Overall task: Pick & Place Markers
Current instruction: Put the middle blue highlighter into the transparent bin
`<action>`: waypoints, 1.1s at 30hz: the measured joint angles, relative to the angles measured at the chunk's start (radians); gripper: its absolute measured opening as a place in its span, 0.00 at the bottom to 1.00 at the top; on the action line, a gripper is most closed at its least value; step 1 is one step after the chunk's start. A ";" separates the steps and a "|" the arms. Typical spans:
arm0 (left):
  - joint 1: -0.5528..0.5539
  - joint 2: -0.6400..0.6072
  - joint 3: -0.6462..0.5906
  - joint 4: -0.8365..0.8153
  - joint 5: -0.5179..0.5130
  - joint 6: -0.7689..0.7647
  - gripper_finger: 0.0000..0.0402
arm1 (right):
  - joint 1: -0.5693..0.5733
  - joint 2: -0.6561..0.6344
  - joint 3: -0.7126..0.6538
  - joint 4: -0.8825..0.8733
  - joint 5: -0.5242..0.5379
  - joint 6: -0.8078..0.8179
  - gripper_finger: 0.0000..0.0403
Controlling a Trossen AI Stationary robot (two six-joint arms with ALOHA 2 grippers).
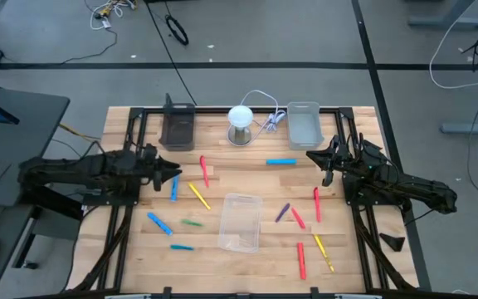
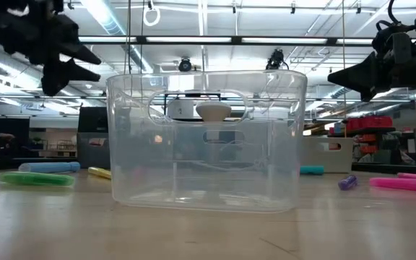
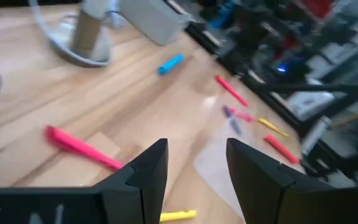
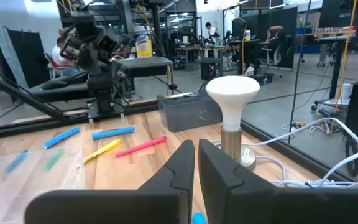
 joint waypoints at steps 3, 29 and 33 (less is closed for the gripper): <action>0.000 0.097 0.100 -0.084 -0.037 -0.026 0.43 | 0.000 0.000 0.000 0.000 0.000 0.000 0.07; 0.000 0.619 0.780 -0.872 0.036 -0.347 0.35 | 0.000 0.000 0.000 0.000 0.000 0.000 0.07; 0.001 0.672 0.839 -0.971 0.060 -0.414 0.34 | 0.000 0.000 0.000 0.000 0.000 0.000 0.07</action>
